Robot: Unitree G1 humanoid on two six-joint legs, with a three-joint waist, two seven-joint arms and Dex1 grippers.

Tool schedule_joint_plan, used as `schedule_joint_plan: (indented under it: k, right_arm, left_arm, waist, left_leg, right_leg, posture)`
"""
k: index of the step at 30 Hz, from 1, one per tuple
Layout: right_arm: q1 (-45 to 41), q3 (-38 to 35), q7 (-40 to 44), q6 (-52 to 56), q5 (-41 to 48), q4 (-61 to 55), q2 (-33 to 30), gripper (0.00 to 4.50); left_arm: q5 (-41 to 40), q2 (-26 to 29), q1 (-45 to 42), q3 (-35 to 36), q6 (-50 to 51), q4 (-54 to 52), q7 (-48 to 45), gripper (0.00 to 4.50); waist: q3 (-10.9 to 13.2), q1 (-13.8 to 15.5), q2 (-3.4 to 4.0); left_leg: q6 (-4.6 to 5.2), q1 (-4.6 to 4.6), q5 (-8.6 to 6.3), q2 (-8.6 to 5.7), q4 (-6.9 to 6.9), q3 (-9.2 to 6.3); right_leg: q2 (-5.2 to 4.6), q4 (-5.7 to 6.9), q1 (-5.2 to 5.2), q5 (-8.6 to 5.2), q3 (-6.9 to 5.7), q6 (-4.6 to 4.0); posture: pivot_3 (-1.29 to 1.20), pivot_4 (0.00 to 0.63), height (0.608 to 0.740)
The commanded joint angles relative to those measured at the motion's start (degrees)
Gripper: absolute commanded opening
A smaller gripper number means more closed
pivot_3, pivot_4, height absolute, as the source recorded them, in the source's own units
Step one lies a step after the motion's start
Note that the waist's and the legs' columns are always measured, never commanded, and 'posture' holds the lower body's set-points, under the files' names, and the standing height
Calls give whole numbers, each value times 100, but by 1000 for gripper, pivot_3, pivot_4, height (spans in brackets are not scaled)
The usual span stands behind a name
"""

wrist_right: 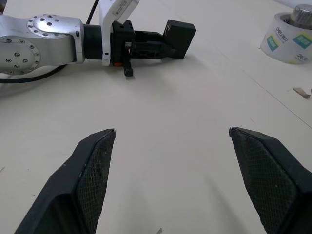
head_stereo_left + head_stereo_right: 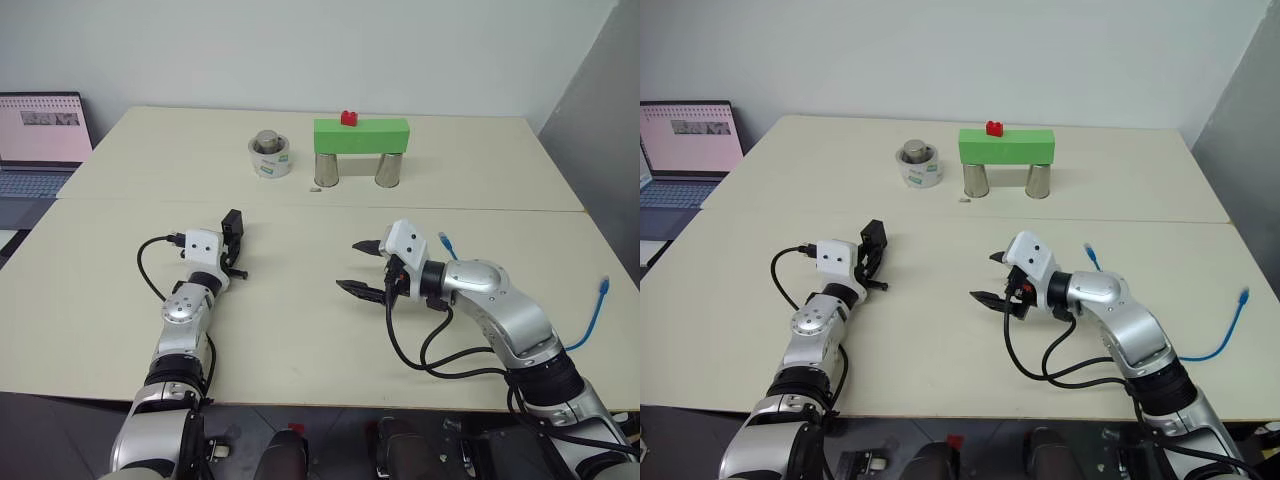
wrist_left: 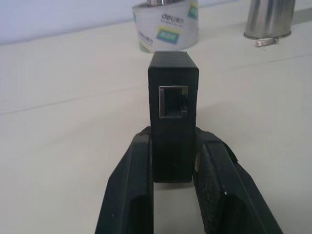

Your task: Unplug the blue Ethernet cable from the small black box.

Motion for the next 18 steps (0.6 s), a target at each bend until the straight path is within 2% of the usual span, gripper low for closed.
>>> schedule_joint_plan:
  k: [1,2,7,14,18]
  right_arm:
    - [-38,-52,14,34,-23,-187,-5,3964]
    - [-25,-58,8,60,-19,-226,-10,3980]
    - [-6,-83,-2,160,11,-334,-23,3989]
    - [-71,-97,-20,263,34,-400,16,3989]
    - [-64,-147,-52,365,59,-465,11,3989]
  left_arm:
    - [-51,-77,20,155,-141,312,162,759]
    - [-122,-111,70,201,-106,326,120,1109]
    - [-290,-195,298,328,79,153,-13,2121]
    - [-289,-159,689,283,546,-571,-50,3563]
    - [-178,23,1204,169,1323,-1701,-49,3563]
  waist:
    - [-1,-8,1]
    - [-1,-10,1]
    - [-3,-41,5]
    - [-7,-59,11]
    - [-8,-88,12]
  left_leg:
    - [0,3,0,0,0,1]
    - [0,8,0,0,0,1]
    - [0,42,0,2,0,4]
    - [0,45,0,2,-1,3]
    - [0,45,0,3,-1,4]
  right_leg:
    - [0,1,1,0,0,1]
    - [0,3,4,-2,1,3]
    - [2,0,37,-17,3,27]
    - [2,0,40,-17,4,27]
    - [2,-1,40,-17,6,27]
  posture:
    - [0,150,740]
    - [0,150,740]
    - [0,150,740]
    - [0,150,740]
    - [0,150,740]
